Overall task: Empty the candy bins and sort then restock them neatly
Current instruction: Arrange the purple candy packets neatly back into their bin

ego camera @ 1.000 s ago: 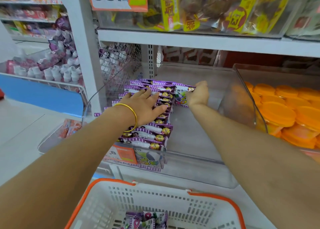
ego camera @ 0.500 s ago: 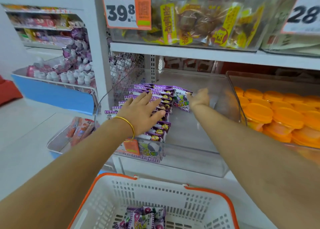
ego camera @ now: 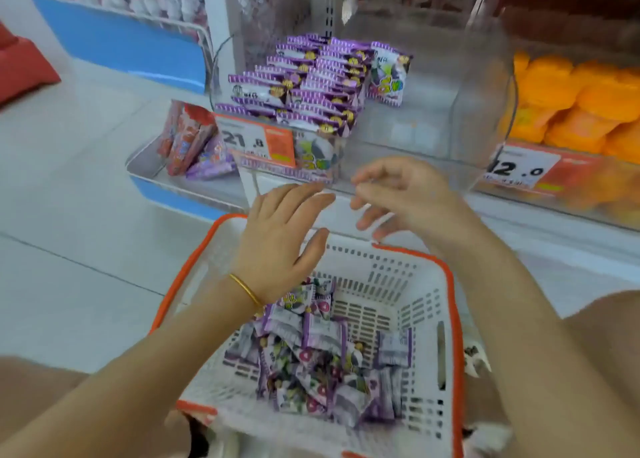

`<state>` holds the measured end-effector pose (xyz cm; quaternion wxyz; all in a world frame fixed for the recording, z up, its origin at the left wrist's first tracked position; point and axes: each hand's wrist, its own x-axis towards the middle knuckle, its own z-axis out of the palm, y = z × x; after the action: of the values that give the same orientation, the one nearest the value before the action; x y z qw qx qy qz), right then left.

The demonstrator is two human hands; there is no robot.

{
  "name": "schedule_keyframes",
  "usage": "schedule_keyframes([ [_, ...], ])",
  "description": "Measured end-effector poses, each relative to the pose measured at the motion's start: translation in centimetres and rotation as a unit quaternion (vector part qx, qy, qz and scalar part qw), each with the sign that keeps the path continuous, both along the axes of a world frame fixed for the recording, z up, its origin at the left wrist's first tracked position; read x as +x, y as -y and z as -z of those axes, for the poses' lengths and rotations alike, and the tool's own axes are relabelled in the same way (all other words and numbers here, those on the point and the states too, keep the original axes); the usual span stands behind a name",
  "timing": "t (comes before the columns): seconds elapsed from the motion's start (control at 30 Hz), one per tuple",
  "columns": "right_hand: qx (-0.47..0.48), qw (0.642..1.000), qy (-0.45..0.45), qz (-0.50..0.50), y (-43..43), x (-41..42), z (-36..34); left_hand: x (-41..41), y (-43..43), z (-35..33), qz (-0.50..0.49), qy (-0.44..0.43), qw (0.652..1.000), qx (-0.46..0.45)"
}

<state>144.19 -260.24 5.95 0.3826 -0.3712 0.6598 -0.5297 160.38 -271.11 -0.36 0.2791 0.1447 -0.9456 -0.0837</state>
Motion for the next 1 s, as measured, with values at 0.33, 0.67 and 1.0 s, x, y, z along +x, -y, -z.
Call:
schedule_keyframes([
  [0.33,0.461,0.799,-0.327,-0.205,-6.0,-0.2,29.2,3.6,-3.2,12.2,-0.048,0.327,0.929,0.168],
  [0.67,0.458,0.686,-0.492,-0.278,-6.0,-1.0,34.4,3.7,-3.5,15.2,-0.048,0.337,0.913,0.222],
  [1.0,0.416,0.793,-0.355,-0.269,-5.0,0.5,35.0,3.9,-3.4,15.5,-0.074,0.313,0.916,0.239],
])
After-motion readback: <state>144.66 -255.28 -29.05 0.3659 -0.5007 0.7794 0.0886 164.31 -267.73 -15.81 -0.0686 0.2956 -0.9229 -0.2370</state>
